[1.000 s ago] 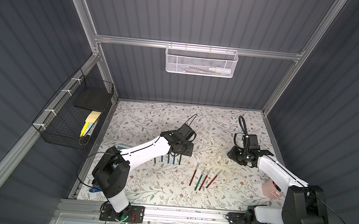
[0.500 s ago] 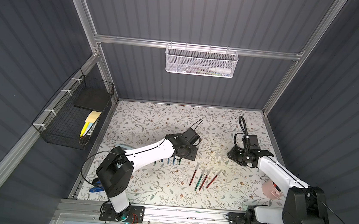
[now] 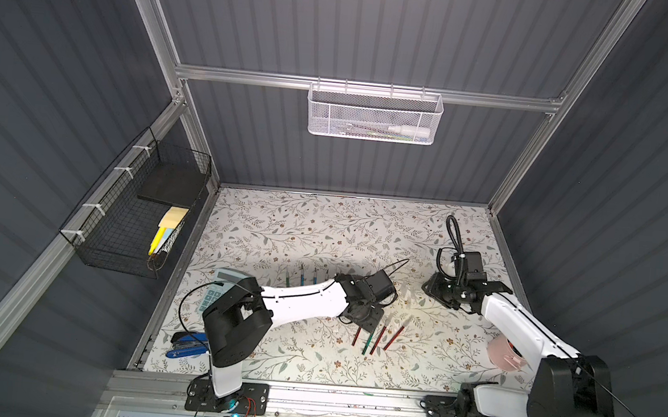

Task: Remove protective caps from carving knives
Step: Pick up the carving knife from the center of the board.

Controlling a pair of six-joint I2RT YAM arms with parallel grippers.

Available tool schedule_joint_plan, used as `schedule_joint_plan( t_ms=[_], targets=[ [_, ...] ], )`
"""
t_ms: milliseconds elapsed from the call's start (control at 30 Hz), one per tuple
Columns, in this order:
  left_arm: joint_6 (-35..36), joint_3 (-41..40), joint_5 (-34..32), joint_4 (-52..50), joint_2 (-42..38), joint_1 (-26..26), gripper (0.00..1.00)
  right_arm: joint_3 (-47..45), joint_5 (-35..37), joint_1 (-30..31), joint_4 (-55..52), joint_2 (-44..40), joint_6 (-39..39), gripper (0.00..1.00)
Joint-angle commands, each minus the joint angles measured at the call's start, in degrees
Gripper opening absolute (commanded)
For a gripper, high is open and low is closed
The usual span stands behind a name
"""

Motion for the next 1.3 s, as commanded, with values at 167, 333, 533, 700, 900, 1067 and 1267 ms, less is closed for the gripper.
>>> schedule_joint_plan(
  t_ms=[167, 333, 533, 700, 900, 1067, 1267],
  targets=[
    [-0.3, -1.7, -1.8, -0.5, 0.7, -0.1, 0.51, -1.0, -0.6, -0.2, -0.8, -0.4, 0.7, 0.42],
    [-0.3, -2.1, -1.3, 0.3, 2.7, -0.1, 0.49, -0.8, -0.8, -0.2, -0.6, -0.1, 0.8, 0.42],
    [-0.2, -2.4, -1.2, 1.1, 3.9, 0.0, 0.46, -0.8, -0.6, -0.2, -0.7, -0.1, 0.6, 0.43],
    [-0.3, -2.3, -1.3, 0.8, 5.1, 0.1, 0.42, -0.7, -0.5, -0.2, -0.8, 0.1, 0.7, 0.43],
    [-0.7, -2.9, -0.7, 1.2, 5.7, 1.0, 0.38, -0.5, -0.6, -0.2, -0.9, 0.2, 0.6, 0.43],
    [-0.7, -3.4, 0.3, 1.5, 6.3, 1.9, 0.32, -0.3, -0.6, -0.2, -0.9, 0.4, 0.6, 0.43],
    [-0.7, -3.9, 1.0, 1.6, 6.5, 2.4, 0.25, -0.2, -0.6, -0.2, -0.9, 1.0, 0.6, 0.43]
  ],
)
